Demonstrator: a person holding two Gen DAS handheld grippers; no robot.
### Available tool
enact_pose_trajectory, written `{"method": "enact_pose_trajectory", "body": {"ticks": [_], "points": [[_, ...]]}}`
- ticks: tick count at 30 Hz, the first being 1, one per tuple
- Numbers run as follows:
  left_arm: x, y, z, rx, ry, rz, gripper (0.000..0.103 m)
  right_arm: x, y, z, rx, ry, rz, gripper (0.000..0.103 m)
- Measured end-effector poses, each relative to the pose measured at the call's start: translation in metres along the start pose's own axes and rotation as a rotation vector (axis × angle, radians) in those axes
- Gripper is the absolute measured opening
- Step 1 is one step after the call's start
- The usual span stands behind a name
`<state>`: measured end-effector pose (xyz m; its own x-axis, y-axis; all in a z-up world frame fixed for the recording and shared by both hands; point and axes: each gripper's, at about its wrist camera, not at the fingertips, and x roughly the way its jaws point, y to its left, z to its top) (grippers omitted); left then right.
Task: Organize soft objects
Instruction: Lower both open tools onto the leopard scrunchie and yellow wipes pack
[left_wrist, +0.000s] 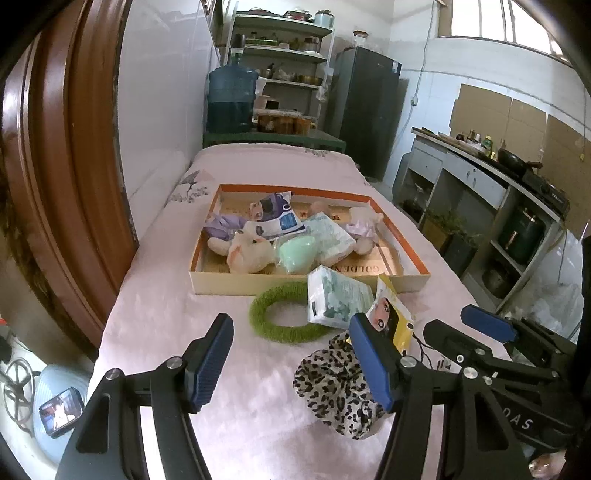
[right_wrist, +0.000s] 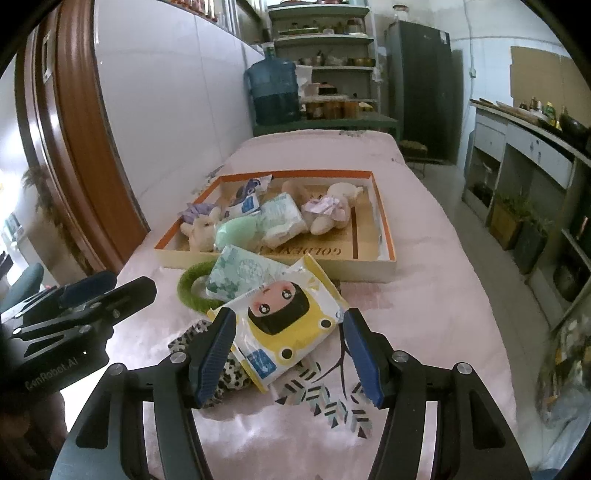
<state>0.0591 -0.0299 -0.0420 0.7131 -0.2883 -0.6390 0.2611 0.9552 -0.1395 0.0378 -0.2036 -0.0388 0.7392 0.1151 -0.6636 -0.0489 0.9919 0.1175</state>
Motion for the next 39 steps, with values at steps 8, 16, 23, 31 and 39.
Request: {"method": "enact_pose_trajectory", "body": {"ticks": [8,16,23,31,39], "points": [[0.003,0.0,-0.002,-0.001,0.013,-0.004,0.065,0.006,-0.003,-0.006,0.005,0.02,-0.002,0.062],[0.009,0.006,-0.009,-0.02,0.027,-0.026,0.065,0.015,-0.002,-0.016,-0.002,0.052,0.009,0.062],[0.016,0.016,-0.018,-0.042,0.056,-0.049,0.065,0.033,-0.008,-0.021,0.05,0.104,0.055,0.065],[0.035,0.004,-0.027,-0.014,0.123,-0.143,0.065,0.036,-0.022,-0.018,0.097,0.09,0.042,0.069],[0.061,-0.013,-0.043,0.032,0.199,-0.175,0.065,0.039,-0.032,-0.019,0.137,0.097,0.059,0.07]]}}
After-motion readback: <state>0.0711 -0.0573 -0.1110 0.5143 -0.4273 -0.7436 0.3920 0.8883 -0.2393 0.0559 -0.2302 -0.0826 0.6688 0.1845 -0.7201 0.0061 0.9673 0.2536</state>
